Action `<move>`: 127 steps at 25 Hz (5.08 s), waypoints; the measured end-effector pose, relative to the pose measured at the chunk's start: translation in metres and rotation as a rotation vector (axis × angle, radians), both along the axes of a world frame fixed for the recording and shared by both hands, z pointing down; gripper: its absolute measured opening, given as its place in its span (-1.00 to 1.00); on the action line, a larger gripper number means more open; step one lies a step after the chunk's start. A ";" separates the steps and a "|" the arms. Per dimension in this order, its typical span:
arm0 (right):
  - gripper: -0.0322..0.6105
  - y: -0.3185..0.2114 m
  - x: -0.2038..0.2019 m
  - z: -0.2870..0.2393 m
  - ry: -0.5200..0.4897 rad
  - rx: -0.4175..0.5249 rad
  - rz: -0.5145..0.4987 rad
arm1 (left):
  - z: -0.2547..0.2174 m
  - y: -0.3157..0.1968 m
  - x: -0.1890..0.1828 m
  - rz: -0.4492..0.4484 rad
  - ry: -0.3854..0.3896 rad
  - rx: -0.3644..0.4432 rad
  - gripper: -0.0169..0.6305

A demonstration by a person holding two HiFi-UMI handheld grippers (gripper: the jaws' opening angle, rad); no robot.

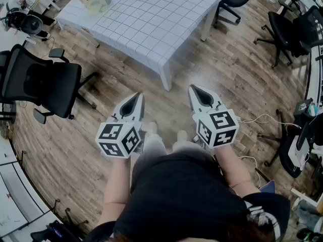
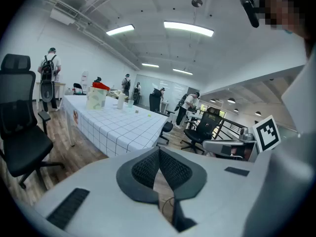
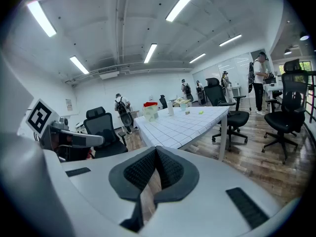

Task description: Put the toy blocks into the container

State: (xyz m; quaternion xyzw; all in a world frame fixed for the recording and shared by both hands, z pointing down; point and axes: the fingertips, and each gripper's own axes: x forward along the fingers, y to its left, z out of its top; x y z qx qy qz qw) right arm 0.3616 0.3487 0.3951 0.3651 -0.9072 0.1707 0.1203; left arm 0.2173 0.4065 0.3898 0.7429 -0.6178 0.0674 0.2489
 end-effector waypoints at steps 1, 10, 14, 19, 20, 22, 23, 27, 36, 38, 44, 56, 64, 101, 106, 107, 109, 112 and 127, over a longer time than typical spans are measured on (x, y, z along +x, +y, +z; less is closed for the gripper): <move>-0.86 0.000 -0.004 0.000 -0.007 -0.006 0.002 | 0.000 -0.001 -0.004 0.001 -0.004 0.002 -0.87; -0.85 -0.008 -0.065 -0.002 0.012 -0.020 0.023 | 0.001 -0.011 -0.059 0.087 -0.081 -0.013 -0.87; -0.85 -0.013 -0.110 -0.008 0.000 -0.030 0.024 | -0.001 -0.014 -0.104 0.076 -0.094 -0.009 -0.87; -0.85 -0.019 -0.164 -0.010 0.008 -0.025 0.011 | 0.003 -0.014 -0.157 0.066 -0.108 -0.021 -0.87; -0.85 -0.019 -0.173 -0.009 0.008 -0.025 0.014 | 0.005 -0.013 -0.167 0.063 -0.117 -0.023 -0.87; -0.85 -0.021 -0.188 -0.009 0.003 -0.019 0.034 | 0.009 -0.011 -0.185 0.066 -0.130 -0.021 -0.87; -0.85 -0.022 -0.194 -0.009 -0.004 -0.014 0.049 | 0.010 -0.011 -0.192 0.072 -0.130 -0.020 -0.87; -0.85 -0.027 -0.208 -0.007 0.001 -0.017 0.086 | 0.016 -0.018 -0.213 0.094 -0.106 -0.017 -0.87; -0.85 -0.094 -0.203 0.000 0.019 -0.031 0.169 | 0.017 -0.083 -0.223 0.118 -0.083 0.007 -0.87; -0.85 -0.116 -0.206 0.003 0.018 -0.036 0.180 | 0.018 -0.105 -0.229 0.113 -0.085 0.005 -0.87; -0.85 -0.186 -0.204 0.002 0.035 -0.042 0.208 | 0.012 -0.186 -0.228 0.141 -0.098 0.001 -0.87; -0.85 -0.287 -0.173 -0.008 -0.014 -0.069 0.255 | 0.002 -0.317 -0.221 0.161 -0.128 -0.009 -0.87; -0.85 -0.334 -0.176 -0.026 -0.008 -0.023 0.252 | -0.007 -0.365 -0.226 0.201 -0.228 0.000 -0.87; -0.33 -0.652 -0.273 0.018 0.230 -0.012 0.485 | 0.044 -0.644 -0.276 0.498 -0.144 -0.021 -0.87; -0.32 -0.674 -0.273 0.067 0.277 -0.075 0.501 | 0.071 -0.656 -0.273 0.517 -0.147 -0.062 -0.87; -0.32 -0.678 -0.273 0.075 0.283 -0.086 0.505 | 0.076 -0.658 -0.274 0.517 -0.147 -0.071 -0.87; -0.31 -0.686 -0.273 0.092 0.288 -0.104 0.516 | 0.086 -0.661 -0.275 0.519 -0.144 -0.088 -0.87; -0.31 -0.697 -0.273 0.114 0.309 -0.125 0.526 | 0.100 -0.665 -0.273 0.528 -0.135 -0.114 -0.87; -0.39 -0.716 -0.277 0.154 0.403 -0.181 0.502 | 0.124 -0.671 -0.280 0.498 -0.127 -0.157 -0.87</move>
